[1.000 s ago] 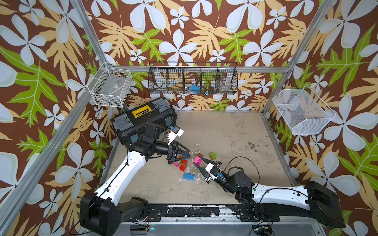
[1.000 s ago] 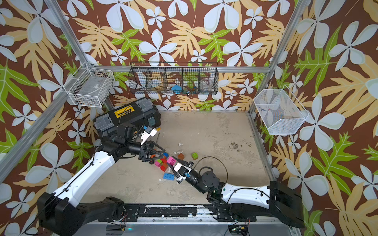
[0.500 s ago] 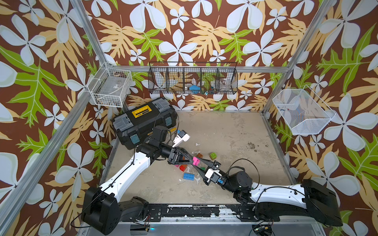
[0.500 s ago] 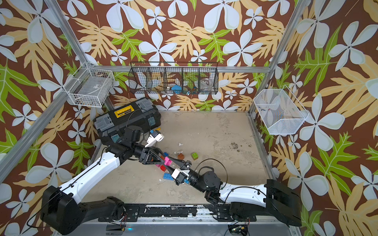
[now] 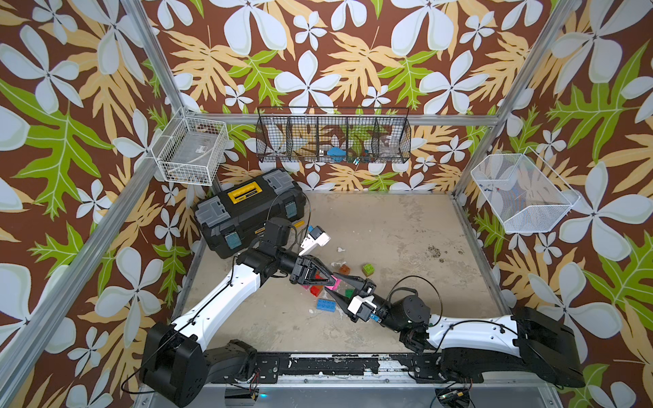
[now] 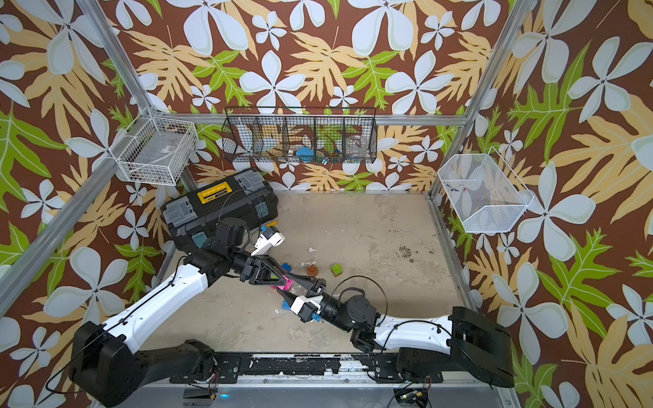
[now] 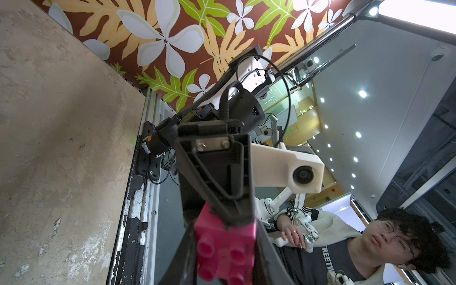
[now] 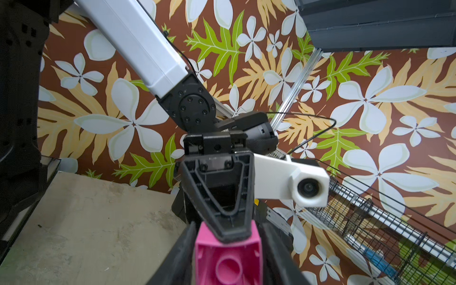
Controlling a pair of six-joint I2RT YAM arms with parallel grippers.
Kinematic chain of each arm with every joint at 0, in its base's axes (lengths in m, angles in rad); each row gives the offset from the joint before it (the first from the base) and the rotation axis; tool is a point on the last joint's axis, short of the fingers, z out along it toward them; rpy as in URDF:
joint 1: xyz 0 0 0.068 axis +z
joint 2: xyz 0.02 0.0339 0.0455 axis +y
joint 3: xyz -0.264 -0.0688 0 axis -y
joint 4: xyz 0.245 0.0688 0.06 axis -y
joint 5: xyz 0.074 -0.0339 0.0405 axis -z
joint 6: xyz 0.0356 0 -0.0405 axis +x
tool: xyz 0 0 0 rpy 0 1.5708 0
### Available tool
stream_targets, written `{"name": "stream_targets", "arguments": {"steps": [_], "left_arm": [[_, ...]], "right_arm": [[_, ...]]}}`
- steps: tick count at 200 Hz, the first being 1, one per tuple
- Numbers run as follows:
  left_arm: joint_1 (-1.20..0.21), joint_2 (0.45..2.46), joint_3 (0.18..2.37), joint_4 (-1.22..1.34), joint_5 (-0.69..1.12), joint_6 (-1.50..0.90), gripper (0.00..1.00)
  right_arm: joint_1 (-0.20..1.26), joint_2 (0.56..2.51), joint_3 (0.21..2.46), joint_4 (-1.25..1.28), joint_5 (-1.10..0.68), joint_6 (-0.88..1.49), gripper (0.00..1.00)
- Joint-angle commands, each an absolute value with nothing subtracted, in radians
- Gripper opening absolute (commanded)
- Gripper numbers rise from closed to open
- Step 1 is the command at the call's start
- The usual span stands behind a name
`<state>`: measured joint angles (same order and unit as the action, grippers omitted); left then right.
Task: Assemble the letter h with lego
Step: Place the lego brick at the center of the board.
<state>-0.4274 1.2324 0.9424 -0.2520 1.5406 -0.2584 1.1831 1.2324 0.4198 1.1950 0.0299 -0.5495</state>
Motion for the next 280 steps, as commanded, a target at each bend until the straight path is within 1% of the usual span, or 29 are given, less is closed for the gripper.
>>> {"name": "stream_targets", "arguments": {"steps": [1, 11, 19, 31, 45, 60, 70, 87, 100, 114, 135, 160, 184, 211, 221, 240, 254, 267, 280], "left_arm": [[-0.427, 1.231, 0.938, -0.216, 1.48, -0.239, 0.16], [-0.427, 1.237, 0.943, -0.23, 1.422, -0.211, 0.16], [-0.427, 1.242, 0.964, -0.283, 1.352, -0.145, 0.16], [-0.427, 1.251, 1.007, -0.405, 1.199, 0.004, 0.18], [-0.428, 1.252, 1.008, -0.407, 1.015, 0.067, 0.19], [-0.438, 1.258, 0.975, -0.358, 0.863, 0.105, 0.18], [-0.459, 1.267, 0.946, -0.339, 0.768, 0.155, 0.18], [-0.552, 1.286, 0.897, -0.329, 0.586, 0.266, 0.18], [-0.678, 1.31, 0.858, -0.329, 0.406, 0.346, 0.19], [-0.81, 1.339, 0.814, -0.304, 0.243, 0.385, 0.19], [-0.932, 1.392, 0.774, -0.249, 0.114, 0.395, 0.19], [-1.018, 1.487, 0.769, -0.209, -0.047, 0.391, 0.2], [-1.037, 1.585, 0.792, -0.224, -0.049, 0.369, 0.2], [-1.06, 1.631, 0.798, -0.225, -0.074, 0.38, 0.26], [-1.061, 1.637, 0.798, -0.225, -0.063, 0.38, 0.32], [-1.061, 1.636, 0.805, -0.24, -0.036, 0.38, 0.49], [-1.061, 1.623, 0.827, -0.285, -0.015, 0.381, 0.59], [-1.056, 1.598, 0.837, -0.313, 0.0, 0.384, 0.66], [-1.04, 1.562, 0.843, -0.335, 0.028, 0.39, 0.68]], "right_arm": [[1.182, 1.2, 0.394, 1.133, 0.048, -0.532, 0.67], [1.183, 1.172, 0.362, 1.122, 0.049, -0.52, 0.74], [1.182, 1.145, 0.332, 1.122, 0.048, -0.505, 0.77], [1.18, 1.097, 0.282, 1.12, 0.045, -0.474, 0.79], [1.167, 1.023, 0.235, 1.093, 0.052, -0.408, 0.8], [1.124, 0.951, 0.224, 1.0, 0.131, -0.282, 0.81], [1.083, 0.907, 0.228, 0.914, 0.216, -0.184, 0.81], [0.978, 0.847, 0.246, 0.736, 0.282, 0.001, 0.86], [0.881, 0.823, 0.259, 0.609, 0.308, 0.169, 0.9], [0.771, 0.815, 0.293, 0.448, 0.302, 0.331, 0.91], [0.661, 0.832, 0.334, 0.276, 0.246, 0.46, 0.9], [0.599, 0.88, 0.356, 0.159, 0.274, 0.558, 0.9], [0.556, 0.932, 0.376, 0.113, 0.211, 0.612, 0.9], [0.554, 0.966, 0.398, 0.072, 0.189, 0.605, 0.9], [0.554, 0.973, 0.416, 0.043, 0.175, 0.587, 0.9], [0.554, 0.984, 0.457, -0.02, 0.115, 0.527, 0.9], [0.554, 0.997, 0.489, -0.058, 0.031, 0.48, 0.87], [0.554, 1.023, 0.527, -0.125, 0.011, 0.491, 0.83], [0.555, 1.065, 0.576, -0.209, 0.008, 0.507, 0.79]]}}
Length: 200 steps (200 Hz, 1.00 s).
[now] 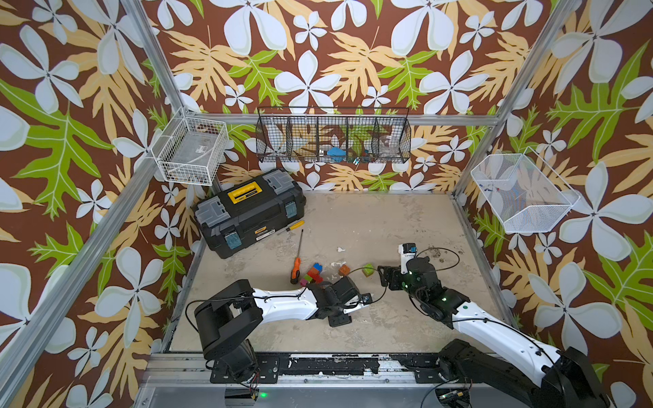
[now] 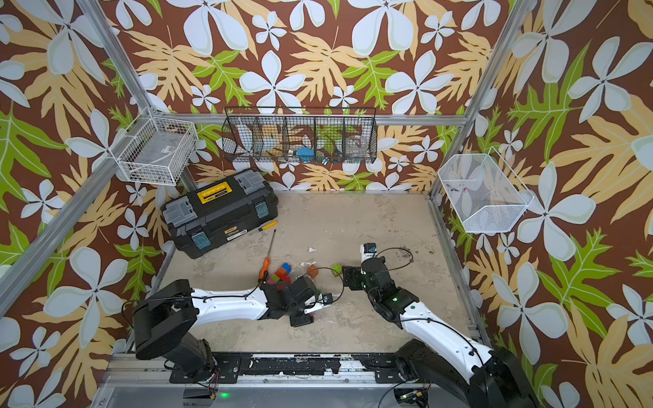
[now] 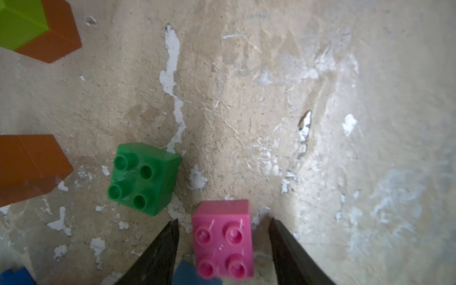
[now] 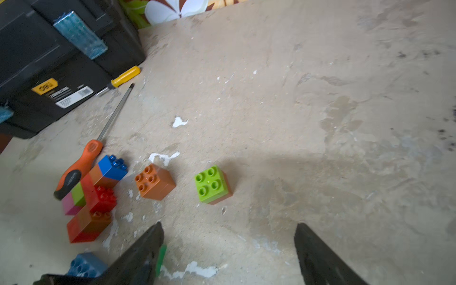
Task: Assemble the letter h with lego
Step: Place the lego brick at the center of the board, then pick up the lego brick from the center of the board.
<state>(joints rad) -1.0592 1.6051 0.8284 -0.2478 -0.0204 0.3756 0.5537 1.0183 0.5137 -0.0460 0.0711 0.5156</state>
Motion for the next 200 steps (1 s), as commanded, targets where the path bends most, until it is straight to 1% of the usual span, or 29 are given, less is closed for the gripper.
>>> {"name": "stream_targets", "arguments": {"steps": [1, 10, 27, 44, 59, 82, 88, 95, 102, 117, 146, 162, 175, 200], "left_arm": [[-1.038, 1.558, 0.844, -0.337, 0.032, 0.39, 0.68], [-1.008, 1.53, 0.856, -0.359, 0.065, 0.39, 0.68], [-0.925, 1.465, 0.873, -0.402, 0.145, 0.402, 0.68], [-0.831, 1.39, 0.859, -0.416, 0.206, 0.426, 0.69], [-0.72, 1.325, 0.835, -0.415, 0.259, 0.434, 0.7], [-0.509, 1.249, 0.782, -0.378, 0.35, 0.438, 0.7], [-0.449, 1.234, 0.768, -0.358, 0.361, 0.432, 0.72], [-0.391, 1.223, 0.753, -0.332, 0.364, 0.418, 0.72], [-0.34, 1.221, 0.742, -0.309, 0.353, 0.4, 0.76], [-0.252, 1.238, 0.747, -0.283, 0.298, 0.36, 0.76], [-0.073, 1.277, 0.752, -0.212, 0.301, 0.293, 0.78], [-0.01, 1.272, 0.707, -0.107, 0.246, 0.253, 0.85], [0.031, 1.272, 0.668, -0.038, 0.237, 0.235, 0.85], [0.062, 1.266, 0.604, 0.068, 0.203, 0.21, 0.85]], "right_arm": [[0.556, 1.069, 0.579, -0.216, 0.008, 0.508, 0.79], [0.555, 1.102, 0.613, -0.276, 0.003, 0.53, 0.76], [0.565, 1.17, 0.671, -0.35, -0.068, 0.539, 0.72], [0.636, 1.231, 0.72, -0.394, -0.09, 0.535, 0.69], [0.726, 1.295, 0.776, -0.441, -0.059, 0.539, 0.68], [0.829, 1.4, 0.848, -0.472, -0.074, 0.558, 0.64], [0.853, 1.422, 0.86, -0.47, -0.072, 0.557, 0.63], [0.882, 1.447, 0.872, -0.468, -0.064, 0.559, 0.62], [0.911, 1.471, 0.882, -0.465, -0.06, 0.554, 0.62], [0.951, 1.532, 0.913, -0.474, -0.078, 0.553, 0.62], [1.012, 1.624, 0.965, -0.466, -0.077, 0.558, 0.62], [1.024, 1.662, 0.985, -0.463, -0.071, 0.57, 0.59], [1.033, 1.69, 0.998, -0.465, -0.06, 0.574, 0.53], [1.047, 1.722, 1.027, -0.505, -0.003, 0.588, 0.5]]}}
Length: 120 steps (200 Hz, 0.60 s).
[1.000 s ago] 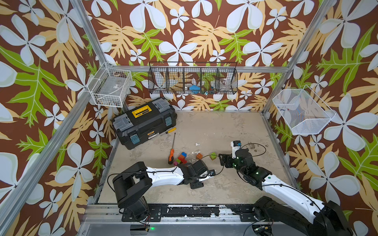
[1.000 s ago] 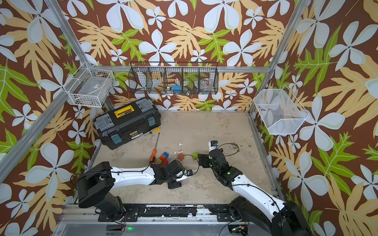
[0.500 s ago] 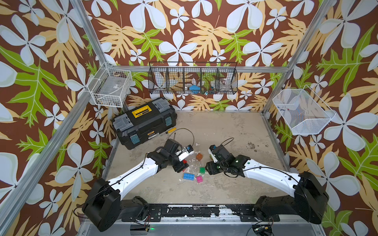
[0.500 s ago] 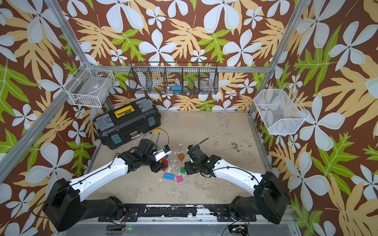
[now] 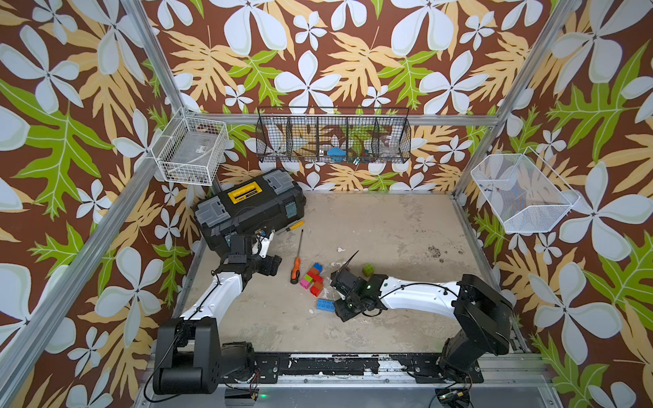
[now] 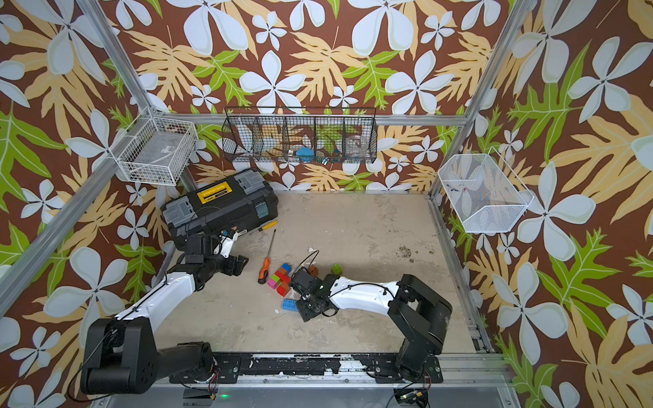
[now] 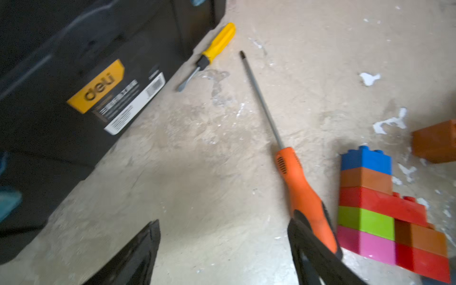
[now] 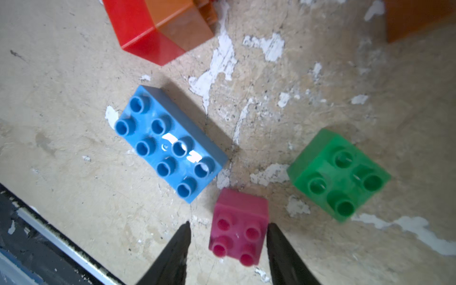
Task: Assemble the letter h with lego
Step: Pick up the lego brick from the center of the board.
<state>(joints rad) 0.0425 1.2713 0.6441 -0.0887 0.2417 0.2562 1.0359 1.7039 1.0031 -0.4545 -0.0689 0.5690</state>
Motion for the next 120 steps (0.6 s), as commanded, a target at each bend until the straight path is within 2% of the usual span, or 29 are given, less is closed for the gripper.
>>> {"name": "stream_targets", "arguments": {"steps": [1, 20, 54, 120], "left_arm": [[0.063, 1.265, 0.601, 0.071, 0.201, 0.21, 0.85], [0.062, 1.258, 0.565, 0.118, 0.209, 0.212, 0.85], [0.065, 1.273, 0.538, 0.155, 0.207, 0.216, 0.85], [0.081, 1.276, 0.536, 0.169, 0.218, 0.201, 0.85]], "right_arm": [[1.047, 1.722, 1.027, -0.507, -0.002, 0.589, 0.5], [1.048, 1.72, 1.028, -0.52, 0.014, 0.596, 0.47], [1.049, 1.72, 1.028, -0.541, 0.04, 0.606, 0.36], [1.044, 1.687, 1.028, -0.547, 0.049, 0.626, 0.33]]}}
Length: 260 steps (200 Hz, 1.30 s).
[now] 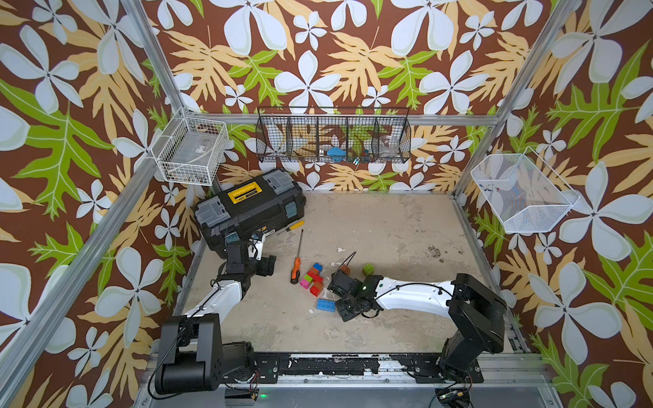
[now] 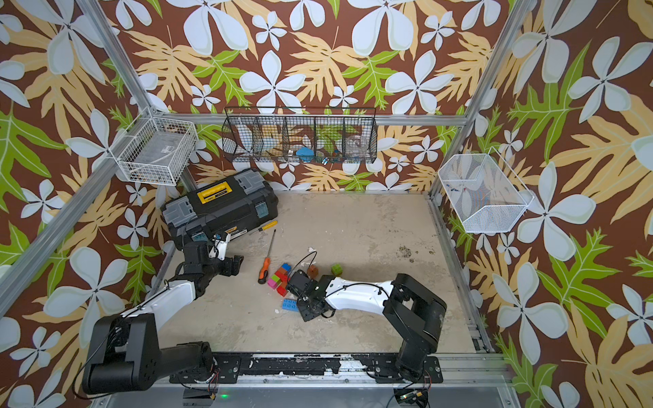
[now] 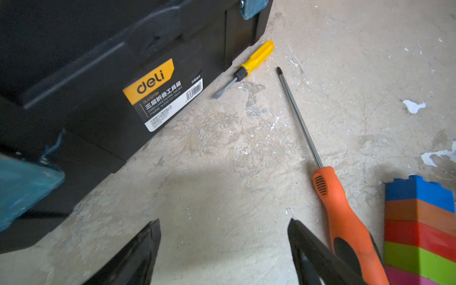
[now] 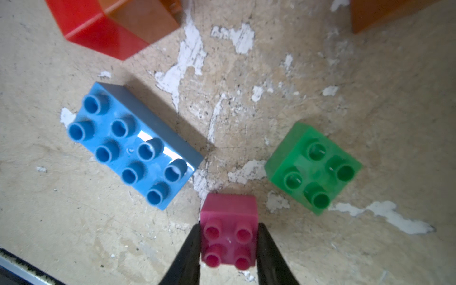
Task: Assemble the letter h with lego
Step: Pick up the lego brick from the center of the board, then assemble the lego brick with the lego brick.
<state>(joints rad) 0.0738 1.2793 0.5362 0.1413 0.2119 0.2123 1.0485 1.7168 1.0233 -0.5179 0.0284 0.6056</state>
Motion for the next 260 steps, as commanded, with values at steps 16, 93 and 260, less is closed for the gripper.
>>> {"name": "stream_targets", "arguments": {"steps": [16, 93, 260], "left_arm": [[0.083, 1.269, 0.533, 0.168, 0.214, 0.204, 0.85], [0.087, 1.259, 0.528, 0.161, 0.218, 0.205, 0.85], [0.11, 1.256, 0.523, 0.156, 0.271, 0.199, 0.85]], "right_arm": [[1.027, 1.64, 1.032, -0.541, 0.039, 0.651, 0.32], [0.956, 1.604, 1.024, -0.514, 0.164, 0.965, 0.31], [0.884, 1.787, 1.005, -0.554, 0.131, 0.896, 0.22]]}}
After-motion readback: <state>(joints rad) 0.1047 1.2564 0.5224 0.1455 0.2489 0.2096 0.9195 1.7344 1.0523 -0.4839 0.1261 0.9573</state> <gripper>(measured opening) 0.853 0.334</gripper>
